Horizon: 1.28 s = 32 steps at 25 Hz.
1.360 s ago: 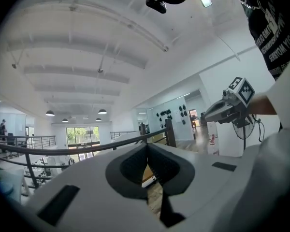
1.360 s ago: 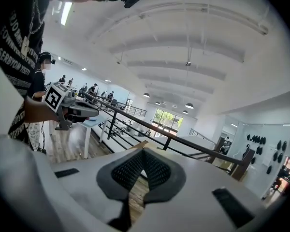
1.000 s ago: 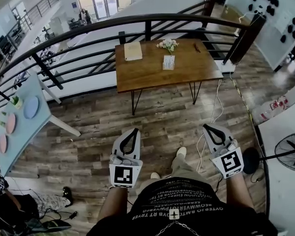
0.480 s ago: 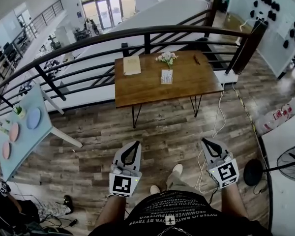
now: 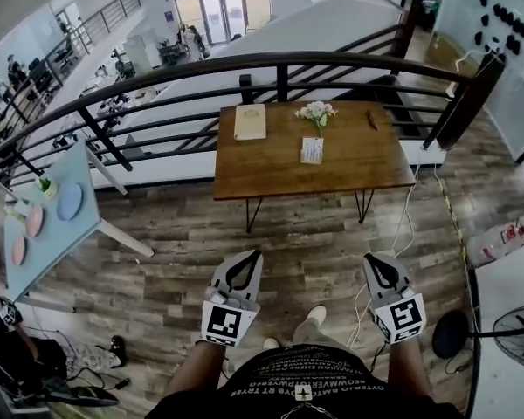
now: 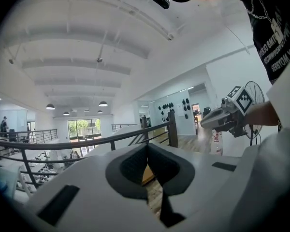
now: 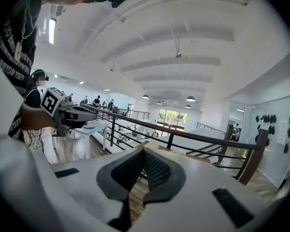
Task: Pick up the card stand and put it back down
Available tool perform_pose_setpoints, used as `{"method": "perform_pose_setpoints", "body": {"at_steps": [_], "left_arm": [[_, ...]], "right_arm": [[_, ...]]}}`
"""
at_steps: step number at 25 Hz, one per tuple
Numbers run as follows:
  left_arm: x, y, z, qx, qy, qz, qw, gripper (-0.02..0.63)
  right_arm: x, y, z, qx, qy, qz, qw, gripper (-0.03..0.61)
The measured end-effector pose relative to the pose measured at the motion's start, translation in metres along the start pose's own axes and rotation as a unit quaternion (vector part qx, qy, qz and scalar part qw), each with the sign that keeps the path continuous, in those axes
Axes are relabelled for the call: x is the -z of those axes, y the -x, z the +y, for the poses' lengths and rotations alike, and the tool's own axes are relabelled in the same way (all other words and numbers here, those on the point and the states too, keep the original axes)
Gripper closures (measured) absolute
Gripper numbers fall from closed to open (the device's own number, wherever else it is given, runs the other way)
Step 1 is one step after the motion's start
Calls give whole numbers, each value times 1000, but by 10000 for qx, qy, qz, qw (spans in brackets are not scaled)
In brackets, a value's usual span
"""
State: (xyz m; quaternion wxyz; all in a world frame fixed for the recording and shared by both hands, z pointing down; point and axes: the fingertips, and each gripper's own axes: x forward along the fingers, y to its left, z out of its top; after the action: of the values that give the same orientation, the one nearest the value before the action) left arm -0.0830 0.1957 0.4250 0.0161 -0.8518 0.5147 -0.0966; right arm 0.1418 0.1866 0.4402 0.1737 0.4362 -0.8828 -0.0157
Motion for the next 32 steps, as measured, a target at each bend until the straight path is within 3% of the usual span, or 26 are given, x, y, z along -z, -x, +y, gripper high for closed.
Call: {"method": "perform_pose_setpoints", "body": {"at_steps": [16, 23, 32], "left_arm": [[-24, -119, -13, 48, -161, 5, 9999, 588], [-38, -164, -28, 139, 69, -42, 9999, 588], [-31, -185, -48, 165, 11, 162, 9997, 588]], "right_arm": [[19, -40, -100, -82, -209, -33, 9997, 565], [14, -41, -139, -169, -151, -85, 9997, 565], [36, -46, -170, -247, -346, 6, 9991, 565]]}}
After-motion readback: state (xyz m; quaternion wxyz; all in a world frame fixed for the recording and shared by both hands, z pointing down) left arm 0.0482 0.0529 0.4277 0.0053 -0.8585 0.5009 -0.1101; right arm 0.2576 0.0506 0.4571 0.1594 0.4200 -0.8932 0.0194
